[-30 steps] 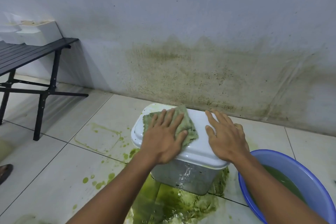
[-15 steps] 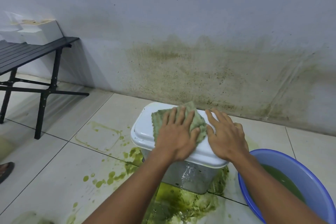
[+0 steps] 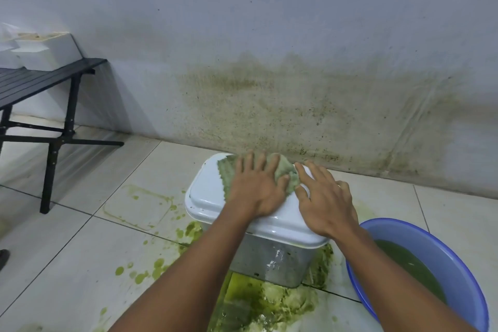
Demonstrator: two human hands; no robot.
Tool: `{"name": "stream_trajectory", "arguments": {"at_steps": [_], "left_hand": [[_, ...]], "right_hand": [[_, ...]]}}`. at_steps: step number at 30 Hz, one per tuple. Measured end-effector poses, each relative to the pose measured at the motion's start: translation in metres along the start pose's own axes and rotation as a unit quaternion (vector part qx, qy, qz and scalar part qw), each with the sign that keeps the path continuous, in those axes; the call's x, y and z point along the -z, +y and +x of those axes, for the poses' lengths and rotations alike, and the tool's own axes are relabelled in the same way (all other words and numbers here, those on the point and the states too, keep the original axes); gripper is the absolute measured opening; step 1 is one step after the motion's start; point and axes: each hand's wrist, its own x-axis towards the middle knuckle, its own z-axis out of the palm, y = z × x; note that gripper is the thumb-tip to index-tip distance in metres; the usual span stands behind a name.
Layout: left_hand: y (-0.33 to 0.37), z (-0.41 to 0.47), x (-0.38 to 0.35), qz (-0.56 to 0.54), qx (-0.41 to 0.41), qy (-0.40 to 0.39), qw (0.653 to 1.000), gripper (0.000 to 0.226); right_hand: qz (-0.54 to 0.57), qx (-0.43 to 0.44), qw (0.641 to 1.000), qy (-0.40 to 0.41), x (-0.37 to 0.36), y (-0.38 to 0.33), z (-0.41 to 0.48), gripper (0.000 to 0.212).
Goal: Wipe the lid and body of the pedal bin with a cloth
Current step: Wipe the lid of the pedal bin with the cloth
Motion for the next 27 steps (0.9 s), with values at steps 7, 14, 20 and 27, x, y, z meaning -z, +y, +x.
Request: {"name": "stream_trajectory", "arguments": {"at_steps": [7, 14, 20, 27], "left_hand": [[-0.056, -0.055, -0.005, -0.014, -0.007, 0.037, 0.999, 0.072], [-0.035, 0.006, 0.002, -0.023, 0.07, 0.017, 0.997, 0.068], [-0.015, -0.054, -0.018, -0.025, -0.062, 0.07, 0.995, 0.072], [-0.112, -0.067, -0.029, -0.063, -0.038, 0.195, 0.978, 0.067]], "right_hand": [[0.007, 0.003, 1.0, -0.007, -0.001, 0.001, -0.001, 0.055], [0.007, -0.002, 1.0, -0.01, -0.001, 0.001, 0.0, 0.055], [0.001, 0.0, 1.0, -0.017, -0.001, 0.002, 0.004, 0.054], [0.01, 0.02, 0.999, -0.039, 0.005, 0.007, 0.009, 0.053]]}}
